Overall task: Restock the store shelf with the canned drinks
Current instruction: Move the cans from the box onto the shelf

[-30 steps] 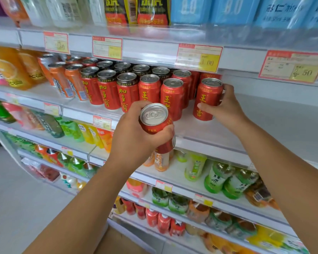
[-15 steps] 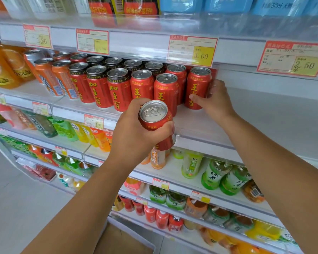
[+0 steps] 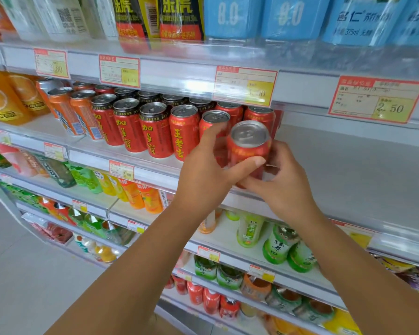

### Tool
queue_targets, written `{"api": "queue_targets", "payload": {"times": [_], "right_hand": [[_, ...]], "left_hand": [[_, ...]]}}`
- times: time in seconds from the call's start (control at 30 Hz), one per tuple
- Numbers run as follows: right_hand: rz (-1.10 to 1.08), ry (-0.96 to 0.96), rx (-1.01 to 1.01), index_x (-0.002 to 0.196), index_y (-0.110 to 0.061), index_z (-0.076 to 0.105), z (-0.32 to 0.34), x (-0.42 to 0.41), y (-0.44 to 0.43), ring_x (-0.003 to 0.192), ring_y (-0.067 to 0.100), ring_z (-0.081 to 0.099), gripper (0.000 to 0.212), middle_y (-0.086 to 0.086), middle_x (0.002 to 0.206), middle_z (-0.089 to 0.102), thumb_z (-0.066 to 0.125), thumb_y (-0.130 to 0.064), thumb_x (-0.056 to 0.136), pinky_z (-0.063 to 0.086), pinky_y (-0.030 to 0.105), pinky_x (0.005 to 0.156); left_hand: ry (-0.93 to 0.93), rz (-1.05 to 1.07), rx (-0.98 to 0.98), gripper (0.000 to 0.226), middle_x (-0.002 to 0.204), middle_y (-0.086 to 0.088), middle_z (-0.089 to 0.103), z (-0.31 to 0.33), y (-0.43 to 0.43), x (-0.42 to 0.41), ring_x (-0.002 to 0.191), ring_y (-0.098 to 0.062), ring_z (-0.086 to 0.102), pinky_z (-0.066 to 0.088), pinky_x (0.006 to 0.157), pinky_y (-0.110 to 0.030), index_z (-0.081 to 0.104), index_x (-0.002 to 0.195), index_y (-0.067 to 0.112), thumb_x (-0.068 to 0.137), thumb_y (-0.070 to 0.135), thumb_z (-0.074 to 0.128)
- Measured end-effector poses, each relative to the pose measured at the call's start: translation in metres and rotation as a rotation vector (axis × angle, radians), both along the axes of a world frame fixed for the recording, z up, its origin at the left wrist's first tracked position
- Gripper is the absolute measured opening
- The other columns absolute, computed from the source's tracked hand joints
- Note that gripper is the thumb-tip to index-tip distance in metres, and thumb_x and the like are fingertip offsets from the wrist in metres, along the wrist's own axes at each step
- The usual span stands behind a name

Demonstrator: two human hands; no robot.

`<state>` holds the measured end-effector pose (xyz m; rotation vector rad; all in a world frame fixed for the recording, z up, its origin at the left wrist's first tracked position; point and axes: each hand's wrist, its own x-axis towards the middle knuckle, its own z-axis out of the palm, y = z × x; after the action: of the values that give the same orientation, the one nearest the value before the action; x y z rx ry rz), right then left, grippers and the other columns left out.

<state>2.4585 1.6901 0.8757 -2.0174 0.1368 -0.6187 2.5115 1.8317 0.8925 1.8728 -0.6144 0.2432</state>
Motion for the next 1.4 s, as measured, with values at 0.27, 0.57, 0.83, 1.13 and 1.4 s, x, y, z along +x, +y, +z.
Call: {"api": "queue_targets", "payload": {"times": [0.27, 0.57, 0.83, 1.13, 1.4], "right_hand": [[-0.018, 0.176, -0.015, 0.114, -0.032, 0.053, -0.006, 0.029, -0.033, 0.102, 0.001, 0.061, 0.053, -0.012, 0.112, 0.066, 0.082, -0.03, 0.07, 0.047, 0.025, 0.087], [-0.04, 0.196, -0.065, 0.116, -0.034, 0.042, -0.006, 0.032, -0.024, 0.097, 0.011, 0.062, 0.062, -0.008, 0.109, 0.061, 0.083, -0.03, 0.069, 0.051, 0.035, 0.089], [-0.167, 0.114, -0.135, 0.124, -0.027, 0.042, -0.014, 0.037, -0.015, 0.099, 0.015, 0.061, 0.07, -0.004, 0.116, 0.06, 0.082, -0.035, 0.068, 0.051, 0.038, 0.089], [-0.235, 0.144, -0.203, 0.138, -0.022, 0.038, -0.016, 0.038, -0.012, 0.107, 0.017, 0.06, 0.082, -0.002, 0.128, 0.057, 0.079, -0.044, 0.071, 0.045, 0.03, 0.086], [-0.464, -0.226, -0.06, 0.122, -0.02, 0.054, -0.041, -0.087, 0.013, 0.107, 0.006, 0.058, 0.032, -0.003, 0.117, 0.06, 0.06, -0.021, 0.091, 0.05, 0.03, 0.091]], "left_hand": [[-0.383, 0.149, 0.479, 0.066, 0.112, 0.0, 0.068, -0.082, 0.047, 0.038, 0.109, -0.025, 0.06, 0.038, 0.107, -0.052, 0.067, 0.116, 0.017, 0.072, 0.066, 0.06], [-0.436, 0.146, 0.388, 0.057, 0.106, 0.0, 0.061, -0.1, 0.042, 0.045, 0.109, -0.024, 0.055, 0.02, 0.117, -0.049, 0.063, 0.113, 0.017, 0.074, 0.059, 0.064], [-0.434, 0.157, 0.389, 0.055, 0.106, -0.001, 0.061, -0.104, 0.041, 0.045, 0.109, -0.024, 0.053, 0.021, 0.117, -0.05, 0.062, 0.112, 0.015, 0.071, 0.048, 0.077], [-0.391, 0.135, 0.397, 0.058, 0.111, -0.002, 0.062, -0.097, 0.041, 0.042, 0.113, -0.025, 0.054, 0.02, 0.118, -0.048, 0.063, 0.116, 0.015, 0.068, 0.04, 0.084], [-0.47, -0.039, 0.207, 0.043, 0.133, -0.005, 0.059, -0.112, 0.052, -0.026, 0.125, -0.023, 0.05, 0.035, 0.108, -0.032, 0.06, 0.127, 0.013, 0.085, 0.023, 0.064]]}}
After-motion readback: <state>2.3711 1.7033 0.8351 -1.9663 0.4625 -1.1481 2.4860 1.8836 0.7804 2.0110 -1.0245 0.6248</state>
